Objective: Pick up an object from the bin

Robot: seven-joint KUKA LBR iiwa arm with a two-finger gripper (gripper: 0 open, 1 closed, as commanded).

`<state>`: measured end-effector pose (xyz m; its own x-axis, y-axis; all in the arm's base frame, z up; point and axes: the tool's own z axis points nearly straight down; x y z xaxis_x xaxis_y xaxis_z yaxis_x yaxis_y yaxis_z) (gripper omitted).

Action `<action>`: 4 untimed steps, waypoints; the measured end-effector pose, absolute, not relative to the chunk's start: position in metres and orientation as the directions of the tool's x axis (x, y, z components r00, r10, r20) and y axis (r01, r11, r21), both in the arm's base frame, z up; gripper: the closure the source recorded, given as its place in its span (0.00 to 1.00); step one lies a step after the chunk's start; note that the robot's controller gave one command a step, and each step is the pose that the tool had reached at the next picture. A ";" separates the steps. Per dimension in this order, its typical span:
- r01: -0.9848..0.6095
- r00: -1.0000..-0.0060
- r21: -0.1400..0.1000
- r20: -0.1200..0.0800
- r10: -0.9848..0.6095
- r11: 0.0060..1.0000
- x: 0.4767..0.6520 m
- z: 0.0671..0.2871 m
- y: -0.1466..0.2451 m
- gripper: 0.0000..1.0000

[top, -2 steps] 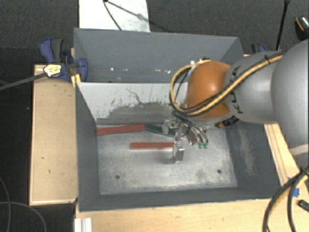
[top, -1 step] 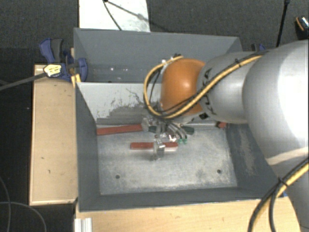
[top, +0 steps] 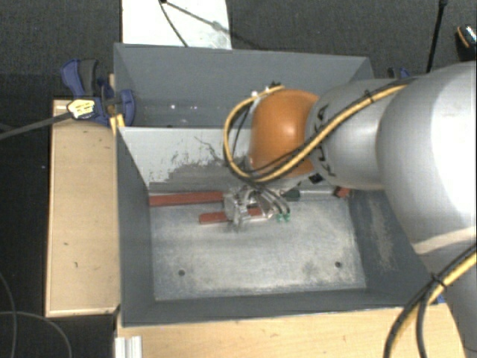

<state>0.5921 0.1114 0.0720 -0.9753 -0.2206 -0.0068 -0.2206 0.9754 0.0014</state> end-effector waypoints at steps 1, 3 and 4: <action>-0.222 -0.975 0.001 -0.003 -0.222 0.975 0.591 0.070 0.111 0.00; -0.145 -0.989 0.002 -0.005 -0.145 0.989 0.547 0.071 0.105 0.00; -0.144 -0.990 0.001 -0.004 -0.144 0.990 0.547 0.071 0.103 1.00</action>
Offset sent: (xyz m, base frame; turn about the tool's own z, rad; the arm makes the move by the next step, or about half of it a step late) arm 0.0000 0.0000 0.0000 0.0000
